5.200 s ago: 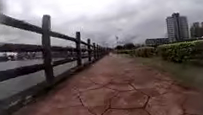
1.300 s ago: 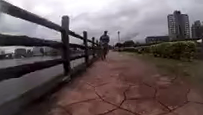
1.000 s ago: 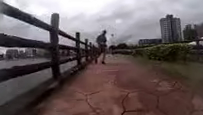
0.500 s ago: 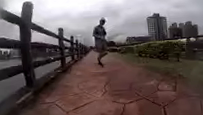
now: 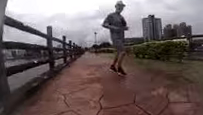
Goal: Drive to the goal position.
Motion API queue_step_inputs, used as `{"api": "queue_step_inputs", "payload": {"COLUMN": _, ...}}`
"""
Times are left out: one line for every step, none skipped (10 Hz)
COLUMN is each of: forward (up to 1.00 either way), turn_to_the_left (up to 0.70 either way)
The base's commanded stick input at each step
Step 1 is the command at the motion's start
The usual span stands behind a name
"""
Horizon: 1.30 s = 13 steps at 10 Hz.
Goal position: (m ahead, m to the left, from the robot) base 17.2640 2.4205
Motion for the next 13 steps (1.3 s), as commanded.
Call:
{"api": "queue_step_inputs", "payload": {"forward": 0.85, "turn_to_the_left": 0.01}}
{"api": "queue_step_inputs", "payload": {"forward": 0.85, "turn_to_the_left": 0.01}}
{"api": "queue_step_inputs", "payload": {"forward": 0.85, "turn_to_the_left": 0.01}}
{"api": "queue_step_inputs", "payload": {"forward": 0.85, "turn_to_the_left": 0.01}}
{"api": "queue_step_inputs", "payload": {"forward": 0.85, "turn_to_the_left": 0.01}}
{"api": "queue_step_inputs", "payload": {"forward": 0.85, "turn_to_the_left": 0.01}}
{"api": "queue_step_inputs", "payload": {"forward": 0.85, "turn_to_the_left": 0.01}}
{"api": "queue_step_inputs", "payload": {"forward": 0.85, "turn_to_the_left": 0.01}}
{"api": "queue_step_inputs", "payload": {"forward": 0.85, "turn_to_the_left": 0.01}}
{"api": "queue_step_inputs", "payload": {"forward": 0.85, "turn_to_the_left": 0.01}}
{"api": "queue_step_inputs", "payload": {"forward": 0.85, "turn_to_the_left": 0.01}}
{"api": "queue_step_inputs", "payload": {"forward": 0.85, "turn_to_the_left": 0.01}}
{"api": "queue_step_inputs", "payload": {"forward": 0.85, "turn_to_the_left": 0.01}}
